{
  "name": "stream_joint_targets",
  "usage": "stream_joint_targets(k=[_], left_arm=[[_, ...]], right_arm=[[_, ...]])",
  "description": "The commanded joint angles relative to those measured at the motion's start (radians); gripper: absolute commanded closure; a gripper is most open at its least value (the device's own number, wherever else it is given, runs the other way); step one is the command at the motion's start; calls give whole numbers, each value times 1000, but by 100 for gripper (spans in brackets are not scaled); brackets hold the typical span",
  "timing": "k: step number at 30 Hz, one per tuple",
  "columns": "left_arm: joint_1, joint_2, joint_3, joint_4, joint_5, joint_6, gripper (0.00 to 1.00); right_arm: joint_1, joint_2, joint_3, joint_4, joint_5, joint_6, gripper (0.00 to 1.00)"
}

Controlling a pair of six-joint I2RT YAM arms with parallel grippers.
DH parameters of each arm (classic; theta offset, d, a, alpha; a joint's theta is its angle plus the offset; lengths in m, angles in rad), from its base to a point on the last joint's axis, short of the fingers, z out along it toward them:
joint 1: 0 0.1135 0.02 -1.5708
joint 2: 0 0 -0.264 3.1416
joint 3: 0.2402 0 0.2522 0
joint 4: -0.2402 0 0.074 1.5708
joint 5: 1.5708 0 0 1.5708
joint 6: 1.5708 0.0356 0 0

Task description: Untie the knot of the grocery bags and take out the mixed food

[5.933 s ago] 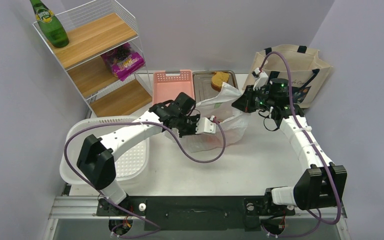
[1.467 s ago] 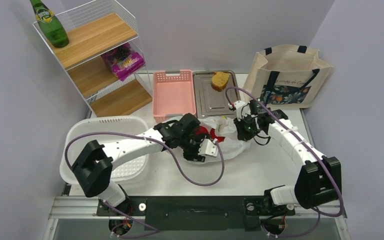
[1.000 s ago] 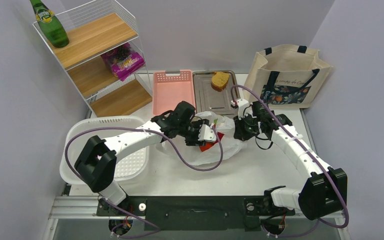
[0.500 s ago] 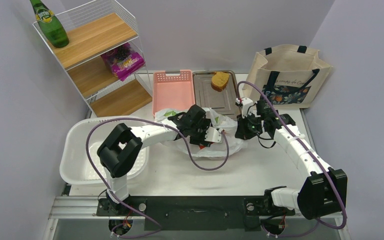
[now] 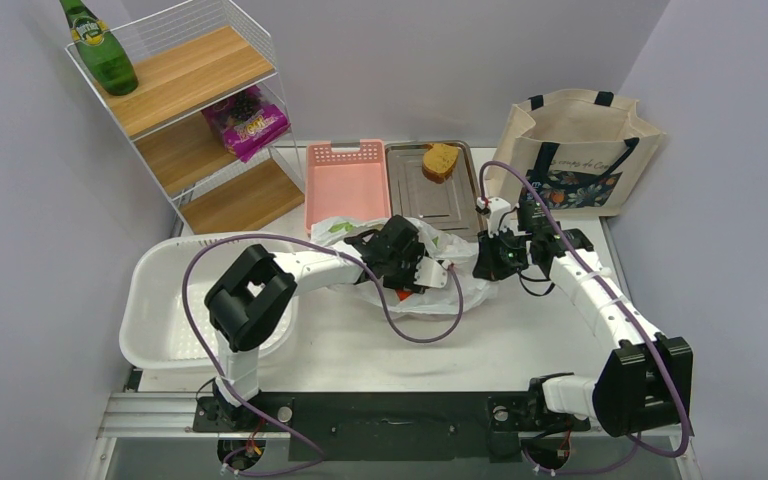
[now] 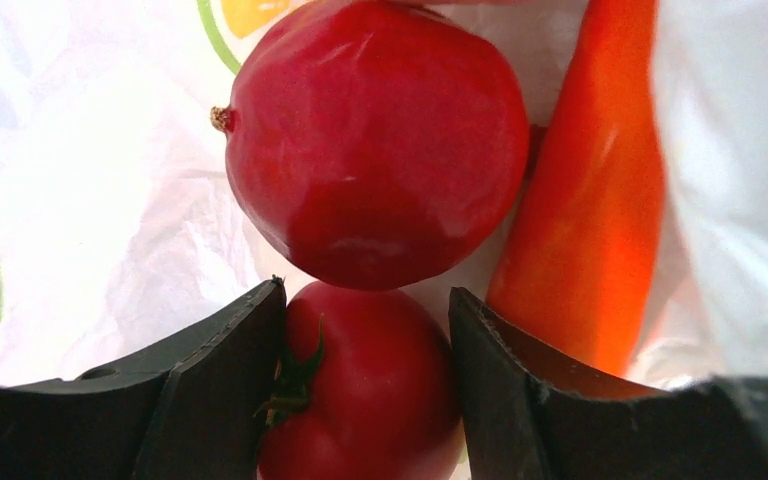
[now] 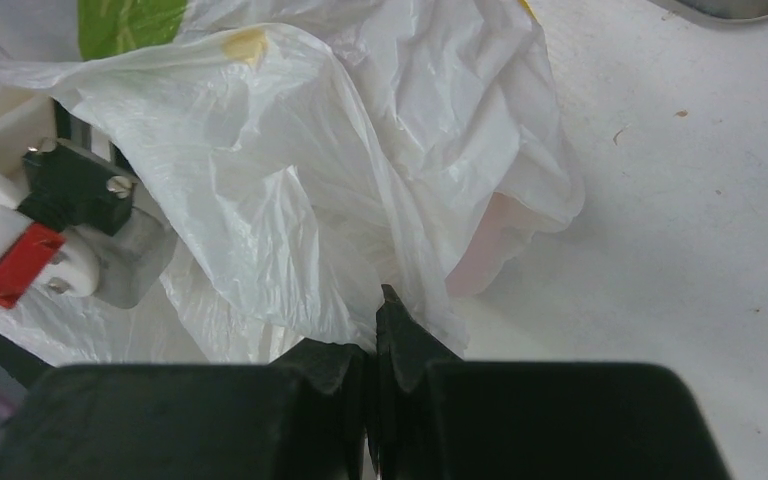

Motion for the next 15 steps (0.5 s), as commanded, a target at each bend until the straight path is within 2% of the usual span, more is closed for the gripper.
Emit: stream_joint_targets(k=[1,3,5,15], left_arm=[[-19,-88,66,-86,148,-87,88],[-32,-132,78,-89,208,-121,96],[-42,-165,92,-100,259,-152,100],[-47,-272,173,-103,499,-356,100]], right_arm=[[-16,18,14,20,-26,-4,100],[-18,22,20,24,-33,1,100],[-19,23,22,30,-36,6,100],[-30,23,28,55,-39,39,100]])
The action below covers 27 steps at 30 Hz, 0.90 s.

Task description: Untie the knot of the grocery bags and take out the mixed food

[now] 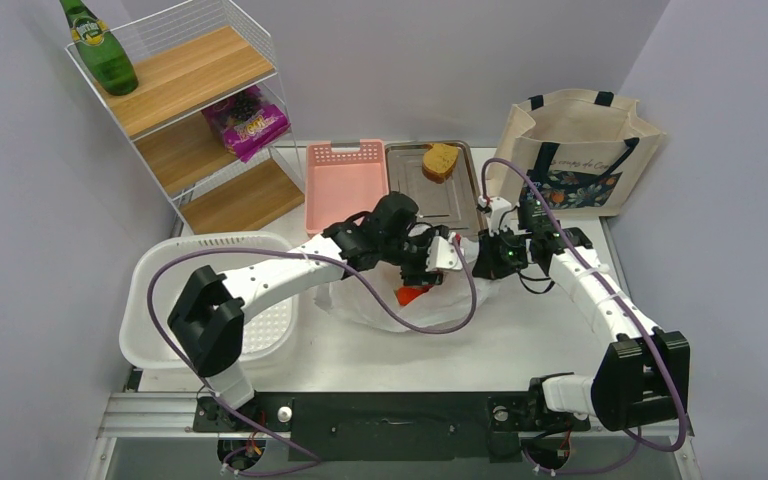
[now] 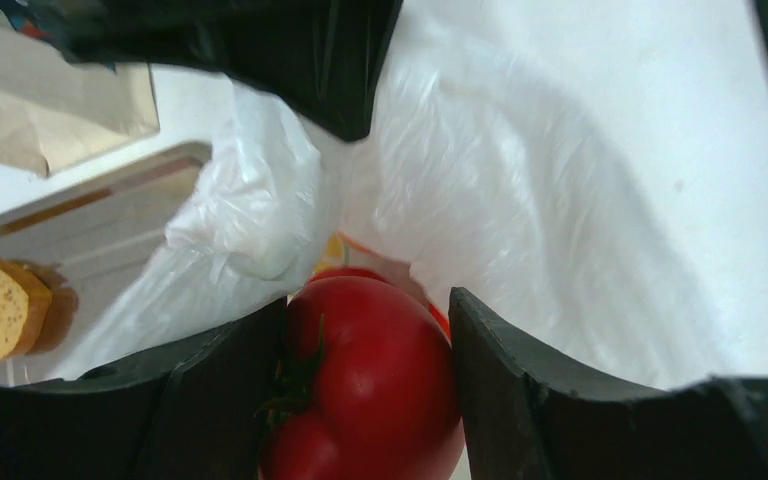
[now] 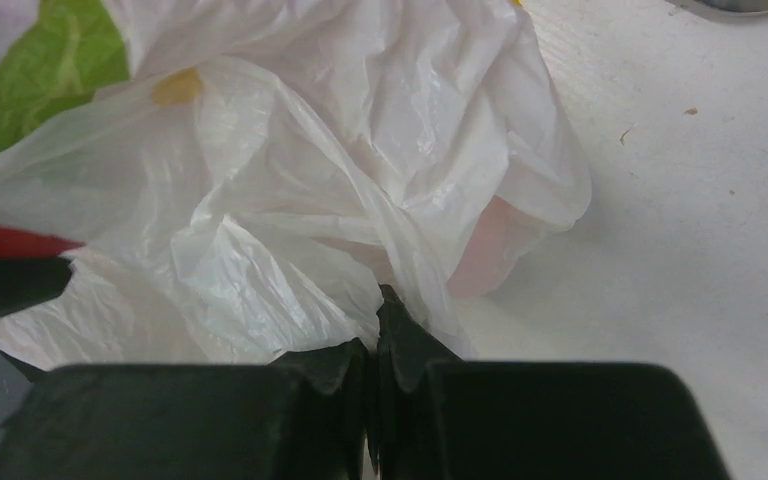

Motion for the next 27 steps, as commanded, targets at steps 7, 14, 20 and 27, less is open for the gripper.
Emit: stream_joint_targets(k=[7,14,20,27], left_arm=[[-1,-106,220,46,216,-307,100],[2,-84,376,82,122,-471,100],[15,-79,406,189,69,-595,100],[63,-108,378,225,-34,-649,100]], right_arm=[[-93,12,35,15,-41,-3,100],[-162,8,64,-164,-24,-182,100],[-285,18,126,-333,3,-339,100],[-377,29,163,-397,4,-404,100]])
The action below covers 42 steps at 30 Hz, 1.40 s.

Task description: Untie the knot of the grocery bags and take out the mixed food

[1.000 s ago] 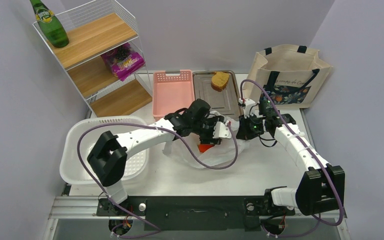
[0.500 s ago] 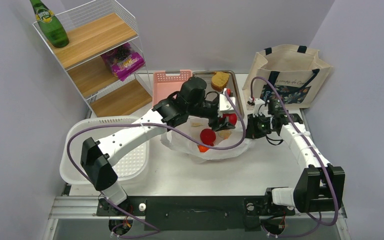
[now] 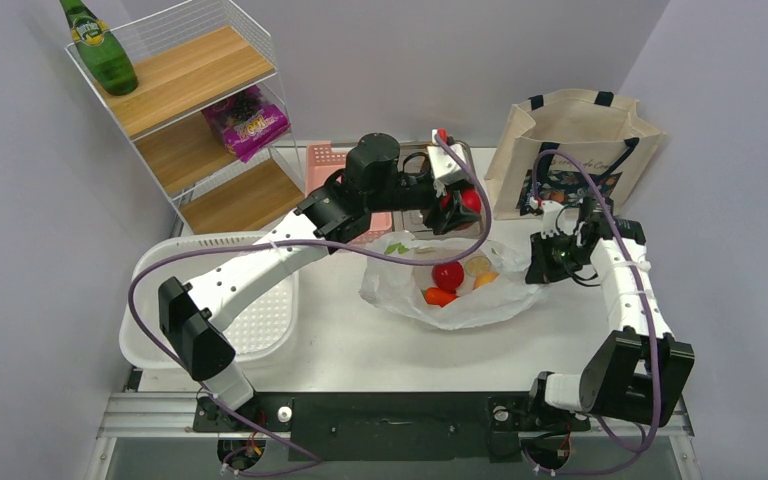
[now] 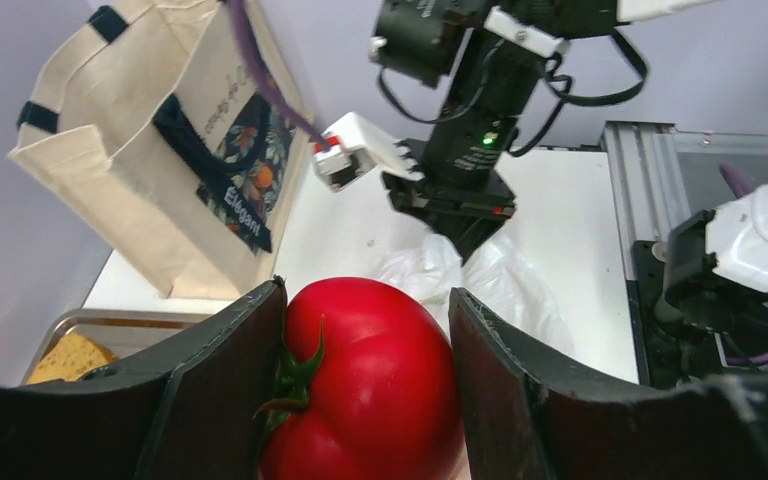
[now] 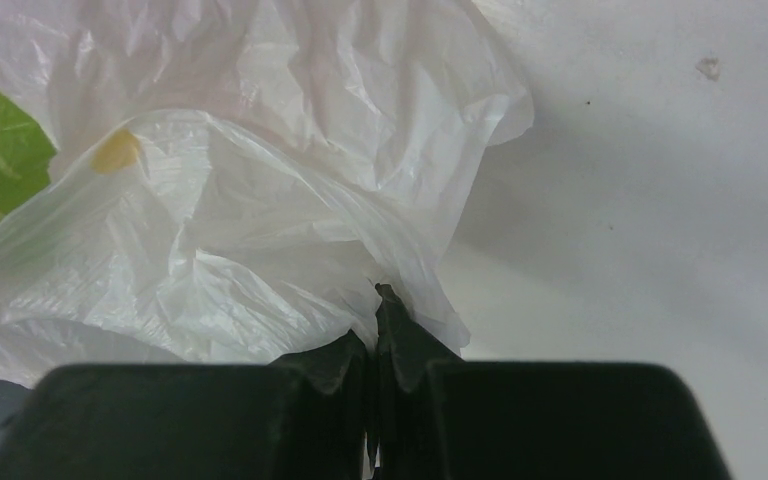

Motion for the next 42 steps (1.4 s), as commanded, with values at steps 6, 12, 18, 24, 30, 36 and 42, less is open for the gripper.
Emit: stream_joint_targets(k=[6,12,18,24,30,36,42], left_arm=[[249,-206,-88,-130,33,-36,100],[533,-478,-230,-549,71,211,100],[827,-573,-349,-1035,10,632,100],[960,-646,-672,-954,-213,859,100],[973,-616,-799,-761,-208,817,100],[973,-553,-897,-557,-134,752,86],[974,-533,-941,-453,-113,718,39]], right_arm=[[-25,17,70,-56,-9,-65,100],[7,45,75,-19,-23,-14,100],[112,90,102,37,-21,51,100],[174,125,138,60,-42,82,100],[226,77,123,61,-24,58,100],[238,24,49,49,20,13,100],[239,10,29,37,20,6,100]])
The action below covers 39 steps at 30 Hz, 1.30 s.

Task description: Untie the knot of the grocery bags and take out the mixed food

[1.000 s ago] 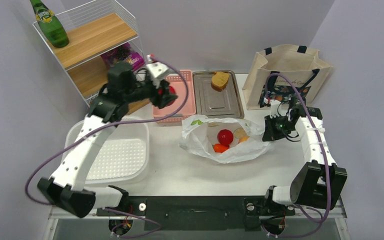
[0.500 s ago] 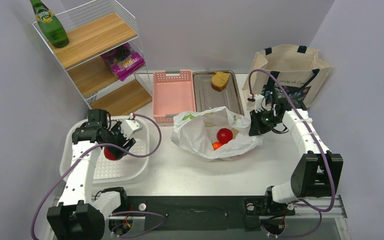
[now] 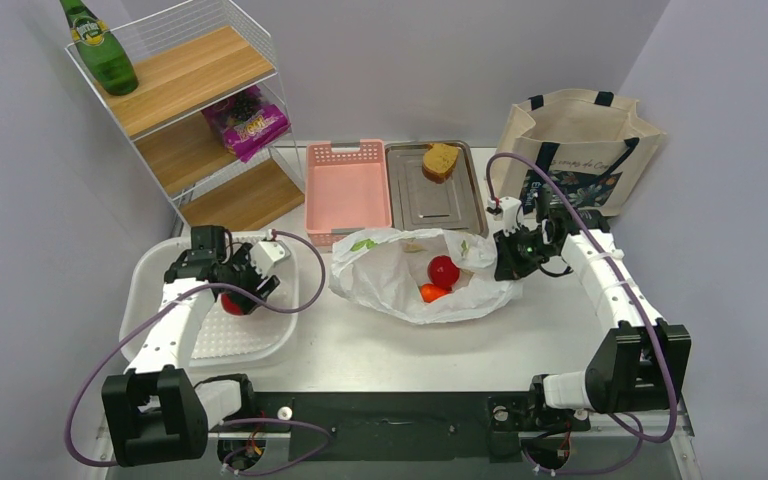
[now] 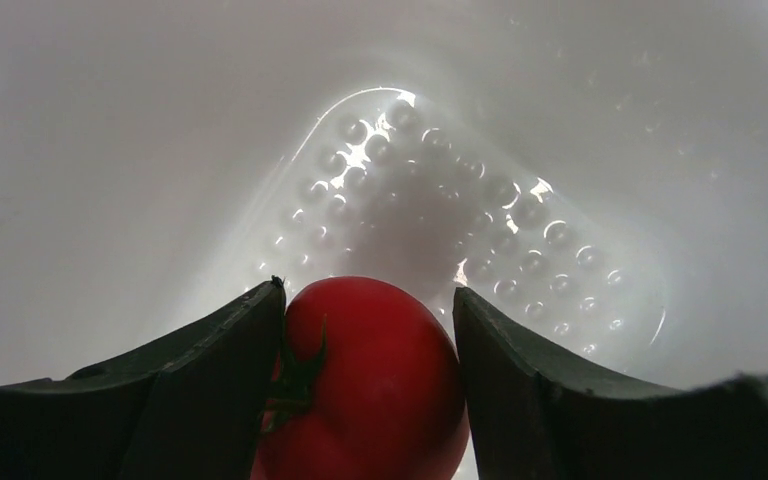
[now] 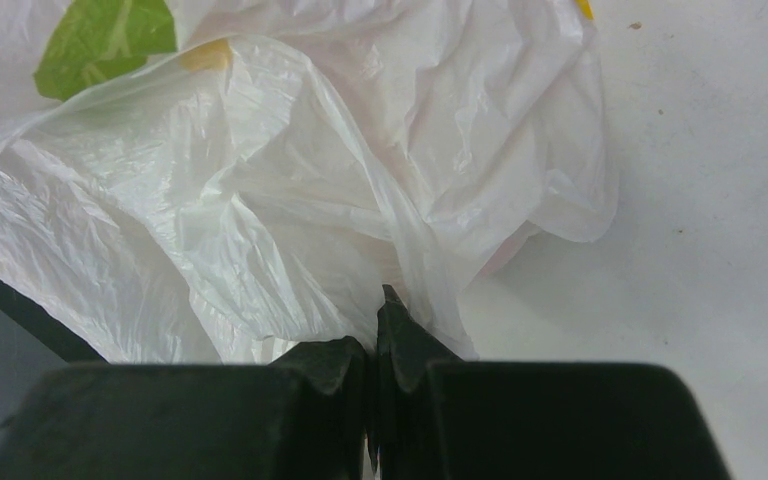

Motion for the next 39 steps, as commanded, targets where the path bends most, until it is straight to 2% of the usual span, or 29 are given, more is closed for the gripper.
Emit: stream_joint_targets(k=[1,4,10,14,15,16,19,21,25,27,32,35,39], left_arm=[[6,-17,0,128,62,-27,37],[8,-54,6,113,89,-28,31],[14,-195,12,91,175,-13,26],[-7,-235,157,170,264,-195,25],[-52,-224,235,170,279,-235,25],[-92,-186,277,146,276,-242,25],[-375,-105,448,82,194,-223,30],[-527,-63,486,97,176,-210,32],[-755,23,479,225,174,-148,44],[-850,95,471,339,164,-121,48],[-972,380,532,505,175,-146,52],[-990,553,610,558,166,-176,53],[-995,705,690,563,130,-169,50]], right_arm=[[3,-32,-14,4,9,-23,100],[3,-26,-16,11,8,-21,100],[3,-3,-14,30,-6,-7,100],[3,0,-7,35,-10,-6,100],[4,-3,-6,41,-12,1,100],[3,-4,-9,46,-16,5,100],[4,-23,-24,86,-21,37,100],[1,-44,-42,117,-19,56,100],[3,-81,-67,143,-9,76,100],[3,-88,-70,143,-2,98,100],[2,-99,-60,139,19,155,100],[2,-88,-47,132,20,175,100],[1,-72,-31,129,16,184,100]])
